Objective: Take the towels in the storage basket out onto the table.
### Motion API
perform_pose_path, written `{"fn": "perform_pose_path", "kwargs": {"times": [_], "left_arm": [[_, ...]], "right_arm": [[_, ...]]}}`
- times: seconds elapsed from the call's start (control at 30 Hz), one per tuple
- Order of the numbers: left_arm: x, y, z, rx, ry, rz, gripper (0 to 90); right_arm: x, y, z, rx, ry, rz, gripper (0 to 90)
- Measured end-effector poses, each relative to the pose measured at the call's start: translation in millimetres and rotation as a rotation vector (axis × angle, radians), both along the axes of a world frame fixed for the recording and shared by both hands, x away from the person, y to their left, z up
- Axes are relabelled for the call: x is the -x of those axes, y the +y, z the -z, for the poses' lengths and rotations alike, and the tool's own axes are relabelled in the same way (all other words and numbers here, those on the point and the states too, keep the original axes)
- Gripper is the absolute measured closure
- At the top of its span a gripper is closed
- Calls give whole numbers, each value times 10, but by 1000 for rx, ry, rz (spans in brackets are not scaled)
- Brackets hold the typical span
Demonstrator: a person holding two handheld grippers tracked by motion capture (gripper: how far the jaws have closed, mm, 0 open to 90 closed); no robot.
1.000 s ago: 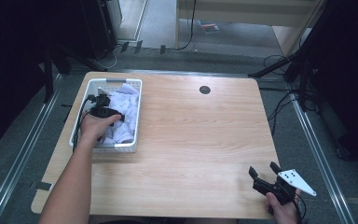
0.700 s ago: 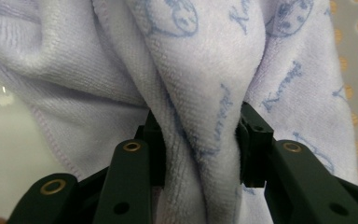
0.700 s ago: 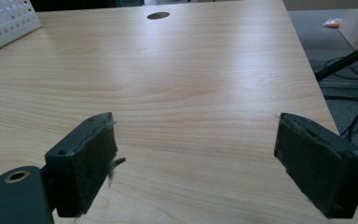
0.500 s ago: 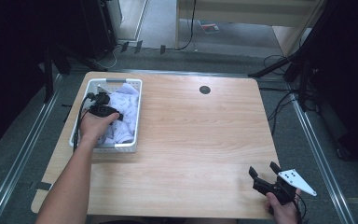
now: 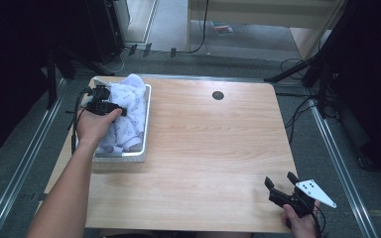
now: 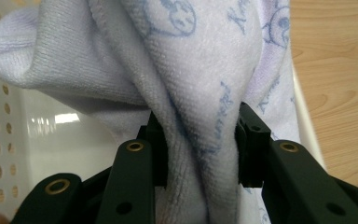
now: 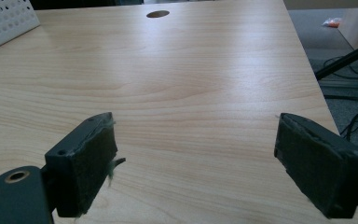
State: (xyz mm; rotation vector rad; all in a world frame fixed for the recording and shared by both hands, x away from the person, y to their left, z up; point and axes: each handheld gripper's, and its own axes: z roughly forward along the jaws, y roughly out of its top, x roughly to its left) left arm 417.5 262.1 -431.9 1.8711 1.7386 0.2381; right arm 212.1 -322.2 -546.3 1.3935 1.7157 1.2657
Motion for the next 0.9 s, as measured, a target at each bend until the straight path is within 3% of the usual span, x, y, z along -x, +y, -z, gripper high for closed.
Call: {"fn": "perform_pose_path", "kwargs": {"times": [0.27, 0.4, 0.47, 0.6, 0.9], "left_arm": [[11, -31, -218, -13, -27, -8, 657], [11, -18, -343, 20, -40, -20, 657], [12, -21, -379, 15, -42, -20, 656], [27, -62, -544, -6, -49, -1, 656], [42, -231, -679, -15, -63, 30, 654]], "right_arm": [[-1, -1, 1, -1, -1, -4, 131], [-1, -1, 0, -1, 0, -5, 131], [0, -1, 0, -1, -1, -3, 131], [1, 1, 0, 4, -1, -2, 131], [0, 6, 0, 7, -2, -3, 131]]}}
